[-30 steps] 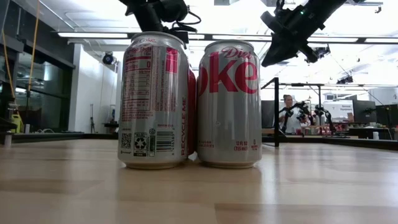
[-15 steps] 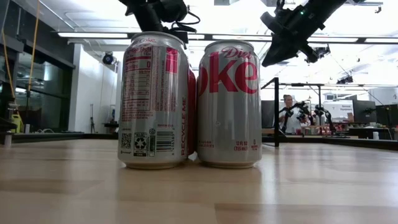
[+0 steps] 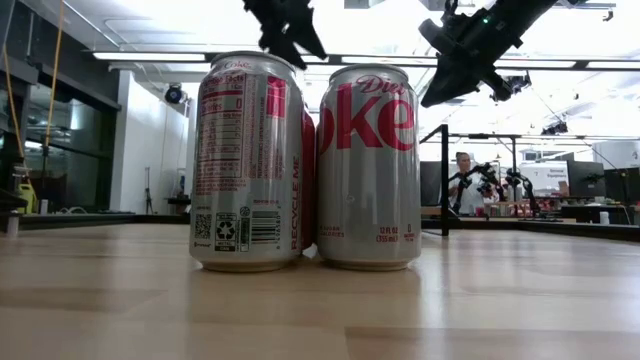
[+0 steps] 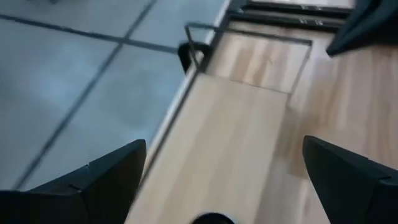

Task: Place canned beverage on shelf
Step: Put the white soda can aligned with the other white soda can on the shelf

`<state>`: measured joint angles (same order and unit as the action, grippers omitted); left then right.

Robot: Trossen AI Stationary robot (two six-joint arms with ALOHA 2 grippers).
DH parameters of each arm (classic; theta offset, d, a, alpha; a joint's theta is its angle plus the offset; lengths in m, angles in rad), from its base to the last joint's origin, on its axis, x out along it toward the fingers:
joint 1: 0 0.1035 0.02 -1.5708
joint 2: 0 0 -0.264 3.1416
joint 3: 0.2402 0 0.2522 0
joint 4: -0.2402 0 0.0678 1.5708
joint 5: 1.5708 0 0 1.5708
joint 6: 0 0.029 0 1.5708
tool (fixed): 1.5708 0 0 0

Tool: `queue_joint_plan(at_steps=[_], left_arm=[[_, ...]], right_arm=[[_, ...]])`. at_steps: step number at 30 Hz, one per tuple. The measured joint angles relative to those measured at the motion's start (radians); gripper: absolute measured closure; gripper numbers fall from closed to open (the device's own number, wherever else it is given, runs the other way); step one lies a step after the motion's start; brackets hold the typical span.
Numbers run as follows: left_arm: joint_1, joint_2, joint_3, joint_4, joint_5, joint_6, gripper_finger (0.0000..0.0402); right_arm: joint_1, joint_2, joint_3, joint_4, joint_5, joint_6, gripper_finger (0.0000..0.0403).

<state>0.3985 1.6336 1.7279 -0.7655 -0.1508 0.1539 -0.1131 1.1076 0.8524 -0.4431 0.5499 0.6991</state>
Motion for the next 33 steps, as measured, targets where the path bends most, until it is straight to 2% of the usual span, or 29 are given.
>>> queue_joint_plan(at_steps=[4,7,8,11,13,16,24,33], left_arm=[[0.001,-0.003,0.031,-0.043,-0.036,0.041,0.0018],[0.004,-0.003,0.032,-0.07,-0.009,0.103,0.0018],[0.01,-0.003,0.032,-0.08,0.039,0.134,0.0018],[0.042,-0.003,0.016,-0.089,0.302,0.25,0.0019],[0.072,-0.002,0.01,-0.096,0.411,0.302,0.0018],[0.12,-0.003,0.011,-0.098,0.425,0.359,0.0018],[0.201,0.011,0.011,-0.233,0.428,0.5,0.0018],[0.219,0.099,0.011,-0.271,0.469,0.525,0.0019]], right_arm=[[0.0,0.0,0.0,0.0,0.0,0.0,0.0402],[0.0,0.0,0.0,0.0,0.0,0.0,0.0402],[0.0,0.0,0.0,0.0,0.0,0.0,0.0402],[0.0,0.0,0.0,0.0,0.0,0.0,0.0402],[0.0,0.0,0.0,0.0,0.0,0.0,0.0402],[0.0,0.0,0.0,0.0,-0.004,0.001,0.0402],[0.0,0.0,0.0,0.0,-0.005,0.008,0.0402],[0.0,0.0,0.0,0.0,-0.008,0.008,0.0402]])
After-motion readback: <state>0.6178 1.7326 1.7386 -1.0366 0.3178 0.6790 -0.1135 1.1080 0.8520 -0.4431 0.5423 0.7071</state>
